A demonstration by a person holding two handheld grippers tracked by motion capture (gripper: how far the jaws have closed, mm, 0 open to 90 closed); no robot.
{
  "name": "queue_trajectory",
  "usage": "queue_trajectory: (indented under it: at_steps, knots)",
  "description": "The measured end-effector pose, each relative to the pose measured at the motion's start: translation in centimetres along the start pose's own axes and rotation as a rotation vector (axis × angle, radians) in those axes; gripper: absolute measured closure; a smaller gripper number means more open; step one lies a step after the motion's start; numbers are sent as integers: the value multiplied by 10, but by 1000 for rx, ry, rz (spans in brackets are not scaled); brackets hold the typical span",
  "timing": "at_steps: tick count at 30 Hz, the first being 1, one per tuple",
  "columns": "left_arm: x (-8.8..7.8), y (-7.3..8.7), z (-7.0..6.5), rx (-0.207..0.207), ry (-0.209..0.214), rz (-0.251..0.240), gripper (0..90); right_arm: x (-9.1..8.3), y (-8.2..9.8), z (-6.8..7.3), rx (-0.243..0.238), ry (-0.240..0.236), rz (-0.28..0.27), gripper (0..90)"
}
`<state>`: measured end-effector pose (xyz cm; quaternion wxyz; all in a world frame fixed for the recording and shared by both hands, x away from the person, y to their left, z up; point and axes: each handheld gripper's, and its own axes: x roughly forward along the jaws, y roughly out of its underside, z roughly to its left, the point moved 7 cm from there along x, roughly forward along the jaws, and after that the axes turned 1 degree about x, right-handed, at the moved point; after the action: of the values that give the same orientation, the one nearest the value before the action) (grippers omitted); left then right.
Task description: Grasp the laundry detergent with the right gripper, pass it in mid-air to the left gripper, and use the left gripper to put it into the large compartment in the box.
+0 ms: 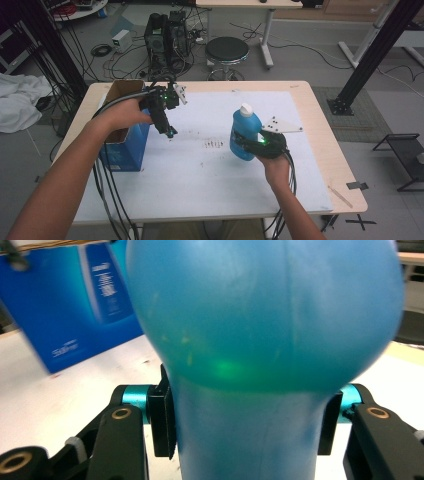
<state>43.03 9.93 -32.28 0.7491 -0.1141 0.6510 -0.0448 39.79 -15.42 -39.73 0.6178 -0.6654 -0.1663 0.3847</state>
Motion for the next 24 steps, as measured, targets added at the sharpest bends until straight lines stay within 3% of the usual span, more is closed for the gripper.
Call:
queue_trajectory:
  at_steps: [10, 18, 19, 20, 24]
  knots:
    - [-2, -16, -9, 21, 0, -5, 85, -18, -14, -4, -99, -174, 53, 431]
    - [-6, -26, -16, 29, 3, -8, 85, -24, -18, -8, -105, -295, 62, 431]
    - [-6, -27, -17, 33, 0, -4, 85, -24, -19, -9, -123, -312, 56, 431]
    - [-6, -28, -18, 33, 1, -3, 85, -27, -17, -5, -91, -341, 101, 431]
    - [-8, -32, -22, 37, 4, -1, 85, -28, -17, -4, -117, -415, 126, 432]
